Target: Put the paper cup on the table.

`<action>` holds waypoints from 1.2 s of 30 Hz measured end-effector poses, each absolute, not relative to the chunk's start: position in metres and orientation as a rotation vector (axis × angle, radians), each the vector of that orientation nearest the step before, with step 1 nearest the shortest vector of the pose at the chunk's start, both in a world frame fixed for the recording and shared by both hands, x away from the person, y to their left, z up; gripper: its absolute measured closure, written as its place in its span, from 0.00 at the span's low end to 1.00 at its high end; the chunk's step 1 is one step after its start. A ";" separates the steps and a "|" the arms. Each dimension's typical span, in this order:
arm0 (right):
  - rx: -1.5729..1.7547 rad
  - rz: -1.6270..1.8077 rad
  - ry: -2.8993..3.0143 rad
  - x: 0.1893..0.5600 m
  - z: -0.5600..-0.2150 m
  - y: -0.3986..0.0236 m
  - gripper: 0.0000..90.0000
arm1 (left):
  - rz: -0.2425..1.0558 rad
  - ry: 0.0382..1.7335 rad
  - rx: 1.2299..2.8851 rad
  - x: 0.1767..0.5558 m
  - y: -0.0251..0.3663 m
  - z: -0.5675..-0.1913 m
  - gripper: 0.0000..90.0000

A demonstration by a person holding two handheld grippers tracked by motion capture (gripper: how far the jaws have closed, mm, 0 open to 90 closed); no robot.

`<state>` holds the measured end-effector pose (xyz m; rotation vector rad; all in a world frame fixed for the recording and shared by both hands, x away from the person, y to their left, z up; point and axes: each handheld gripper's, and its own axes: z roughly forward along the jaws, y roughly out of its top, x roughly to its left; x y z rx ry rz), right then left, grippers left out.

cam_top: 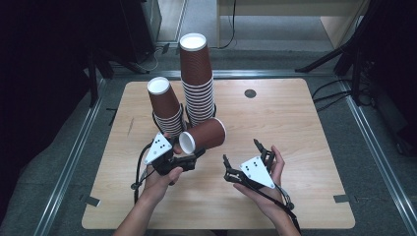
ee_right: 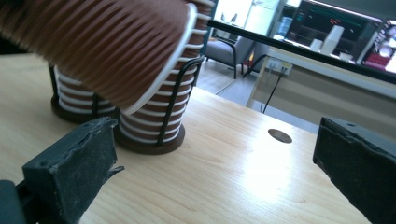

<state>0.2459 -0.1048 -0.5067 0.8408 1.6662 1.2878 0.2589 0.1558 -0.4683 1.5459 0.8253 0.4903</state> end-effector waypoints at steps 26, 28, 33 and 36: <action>1.330 1.742 1.494 0.244 -0.491 -0.098 0.00 | 0.496 0.815 1.532 0.258 0.154 -0.470 0.24; 1.362 1.778 1.476 0.244 -0.491 -0.096 0.00 | 0.500 0.816 1.531 0.258 0.154 -0.470 0.24; 1.455 1.842 1.455 0.245 -0.491 -0.094 0.00 | 0.505 0.815 1.528 0.258 0.155 -0.469 0.24; 1.517 1.890 1.433 0.246 -0.491 -0.093 0.00 | 0.504 0.812 1.529 0.257 0.154 -0.470 0.24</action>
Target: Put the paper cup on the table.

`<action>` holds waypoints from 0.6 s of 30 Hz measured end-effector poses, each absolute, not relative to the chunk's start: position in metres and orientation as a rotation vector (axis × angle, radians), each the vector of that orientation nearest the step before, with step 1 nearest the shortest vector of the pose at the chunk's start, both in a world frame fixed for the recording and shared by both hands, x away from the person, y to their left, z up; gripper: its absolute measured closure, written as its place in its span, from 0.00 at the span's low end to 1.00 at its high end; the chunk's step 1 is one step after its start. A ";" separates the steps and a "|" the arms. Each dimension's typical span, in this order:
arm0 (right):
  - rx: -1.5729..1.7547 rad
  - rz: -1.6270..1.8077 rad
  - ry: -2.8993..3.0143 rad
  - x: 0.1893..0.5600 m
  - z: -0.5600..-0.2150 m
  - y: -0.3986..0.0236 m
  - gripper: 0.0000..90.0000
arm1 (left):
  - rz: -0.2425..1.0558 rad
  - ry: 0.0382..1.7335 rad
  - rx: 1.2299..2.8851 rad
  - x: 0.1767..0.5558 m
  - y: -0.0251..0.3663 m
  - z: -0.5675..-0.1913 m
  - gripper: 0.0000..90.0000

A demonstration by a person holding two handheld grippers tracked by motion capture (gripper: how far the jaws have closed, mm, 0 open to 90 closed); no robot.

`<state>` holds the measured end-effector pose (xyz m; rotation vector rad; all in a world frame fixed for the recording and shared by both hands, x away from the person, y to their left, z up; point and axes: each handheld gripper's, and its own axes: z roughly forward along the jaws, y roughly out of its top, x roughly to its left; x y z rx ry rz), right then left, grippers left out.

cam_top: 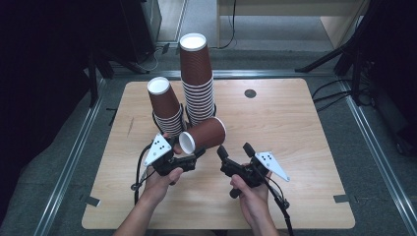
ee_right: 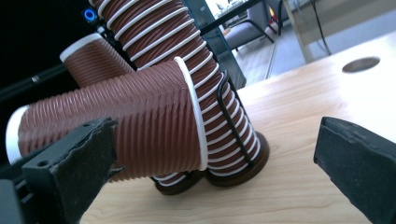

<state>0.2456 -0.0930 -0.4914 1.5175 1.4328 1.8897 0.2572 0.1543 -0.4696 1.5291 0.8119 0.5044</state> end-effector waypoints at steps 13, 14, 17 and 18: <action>1.878 2.120 1.347 0.250 -0.486 -0.095 0.00 | 0.498 0.812 1.523 0.257 0.150 -0.474 0.24; 1.910 2.133 1.329 0.251 -0.486 -0.095 0.00 | 0.499 0.808 1.524 0.257 0.150 -0.474 0.24; 2.036 2.172 1.255 0.252 -0.488 -0.096 0.00 | 0.501 0.802 1.525 0.256 0.149 -0.474 0.24; 2.081 2.176 1.225 0.252 -0.488 -0.096 0.00 | 0.498 0.802 1.524 0.256 0.149 -0.474 0.24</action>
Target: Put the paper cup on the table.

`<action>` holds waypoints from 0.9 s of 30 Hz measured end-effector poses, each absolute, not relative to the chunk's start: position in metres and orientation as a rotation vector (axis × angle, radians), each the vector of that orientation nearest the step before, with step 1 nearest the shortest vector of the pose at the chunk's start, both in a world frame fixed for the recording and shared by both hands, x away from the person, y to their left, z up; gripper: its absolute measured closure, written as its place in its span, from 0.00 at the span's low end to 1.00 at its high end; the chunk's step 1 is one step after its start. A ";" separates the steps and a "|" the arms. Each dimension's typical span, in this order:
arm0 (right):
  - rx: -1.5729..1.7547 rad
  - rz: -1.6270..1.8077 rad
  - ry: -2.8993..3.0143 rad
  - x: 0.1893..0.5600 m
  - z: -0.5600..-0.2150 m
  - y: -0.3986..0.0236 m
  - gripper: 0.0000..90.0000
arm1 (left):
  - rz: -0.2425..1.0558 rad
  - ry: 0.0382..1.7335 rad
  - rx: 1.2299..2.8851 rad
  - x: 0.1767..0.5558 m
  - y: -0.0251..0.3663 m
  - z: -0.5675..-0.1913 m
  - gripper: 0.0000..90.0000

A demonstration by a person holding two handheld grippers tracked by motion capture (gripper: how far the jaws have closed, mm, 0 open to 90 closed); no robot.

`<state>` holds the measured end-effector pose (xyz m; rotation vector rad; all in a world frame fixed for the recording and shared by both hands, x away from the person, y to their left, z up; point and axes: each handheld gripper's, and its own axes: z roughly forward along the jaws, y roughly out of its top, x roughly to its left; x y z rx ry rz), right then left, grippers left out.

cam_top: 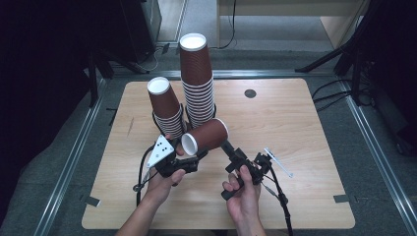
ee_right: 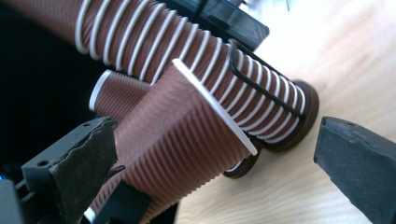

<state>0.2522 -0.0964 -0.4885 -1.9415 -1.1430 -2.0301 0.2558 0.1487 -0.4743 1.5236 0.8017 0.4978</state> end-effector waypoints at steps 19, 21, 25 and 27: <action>-1.941 -1.797 -0.662 0.259 -0.495 -0.077 0.00 | 0.501 0.791 1.535 0.254 0.143 -0.476 0.24; -1.938 -1.788 -0.643 0.260 -0.495 -0.076 0.00 | 0.501 0.790 1.537 0.254 0.143 -0.477 0.24; -1.944 -1.766 -0.611 0.263 -0.497 -0.076 0.00 | 0.500 0.786 1.543 0.254 0.142 -0.477 0.24; -1.944 -1.759 -0.596 0.264 -0.497 -0.076 0.00 | 0.500 0.784 1.545 0.254 0.141 -0.478 0.24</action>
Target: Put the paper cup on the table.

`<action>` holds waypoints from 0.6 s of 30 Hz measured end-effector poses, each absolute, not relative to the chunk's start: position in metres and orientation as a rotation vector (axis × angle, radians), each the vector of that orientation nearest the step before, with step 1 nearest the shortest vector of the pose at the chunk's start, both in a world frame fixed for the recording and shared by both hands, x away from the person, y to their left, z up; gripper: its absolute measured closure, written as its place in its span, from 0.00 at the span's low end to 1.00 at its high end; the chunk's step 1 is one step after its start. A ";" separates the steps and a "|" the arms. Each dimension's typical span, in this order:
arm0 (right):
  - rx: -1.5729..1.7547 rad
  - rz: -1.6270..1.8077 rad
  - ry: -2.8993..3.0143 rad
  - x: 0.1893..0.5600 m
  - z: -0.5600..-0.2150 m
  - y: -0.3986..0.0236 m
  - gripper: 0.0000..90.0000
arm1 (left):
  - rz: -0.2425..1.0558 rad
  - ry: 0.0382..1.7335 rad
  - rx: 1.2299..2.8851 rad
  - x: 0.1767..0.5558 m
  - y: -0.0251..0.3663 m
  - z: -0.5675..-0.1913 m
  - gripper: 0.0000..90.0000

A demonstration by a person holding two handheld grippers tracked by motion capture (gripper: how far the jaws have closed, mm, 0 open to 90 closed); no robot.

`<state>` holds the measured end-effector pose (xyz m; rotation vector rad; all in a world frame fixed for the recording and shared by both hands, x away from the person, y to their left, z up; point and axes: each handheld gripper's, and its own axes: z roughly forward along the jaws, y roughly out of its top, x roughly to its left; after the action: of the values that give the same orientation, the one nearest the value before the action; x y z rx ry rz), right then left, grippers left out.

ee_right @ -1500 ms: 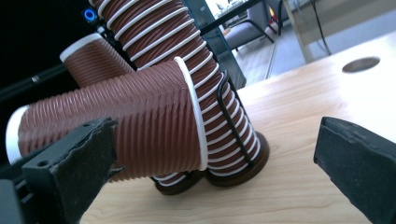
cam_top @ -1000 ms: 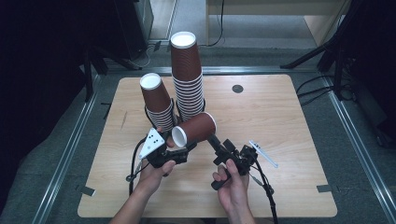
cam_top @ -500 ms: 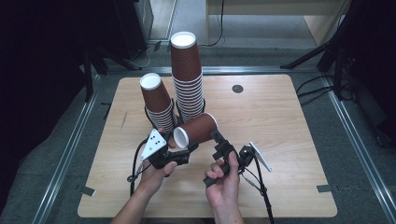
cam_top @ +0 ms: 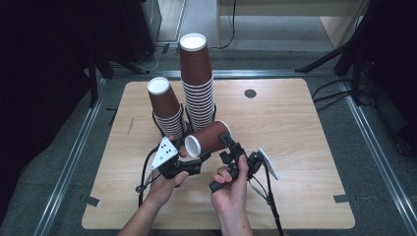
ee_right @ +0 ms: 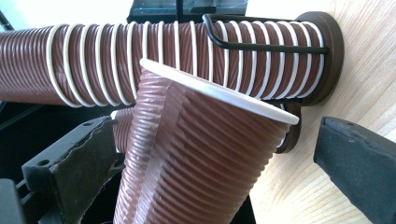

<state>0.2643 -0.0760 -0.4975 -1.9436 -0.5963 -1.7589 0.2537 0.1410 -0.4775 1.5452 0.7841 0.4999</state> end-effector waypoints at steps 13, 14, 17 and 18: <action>-1.937 -1.707 -0.548 0.274 -0.501 -0.070 0.00 | 0.502 0.761 1.574 0.251 0.135 -0.480 0.24; -1.933 -1.705 -0.544 0.275 -0.501 -0.069 0.00 | 0.502 0.760 1.573 0.251 0.134 -0.479 0.24; -1.926 -1.707 -0.545 0.276 -0.501 -0.068 0.00 | 0.494 0.756 1.578 0.251 0.134 -0.480 0.25; -1.926 -1.706 -0.548 0.277 -0.501 -0.068 0.00 | 0.494 0.754 1.582 0.251 0.134 -0.480 0.25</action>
<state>0.2770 -0.0676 -0.5014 -1.9257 -0.5476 -1.7055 0.2510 0.1343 -0.4797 1.5820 0.7544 0.4936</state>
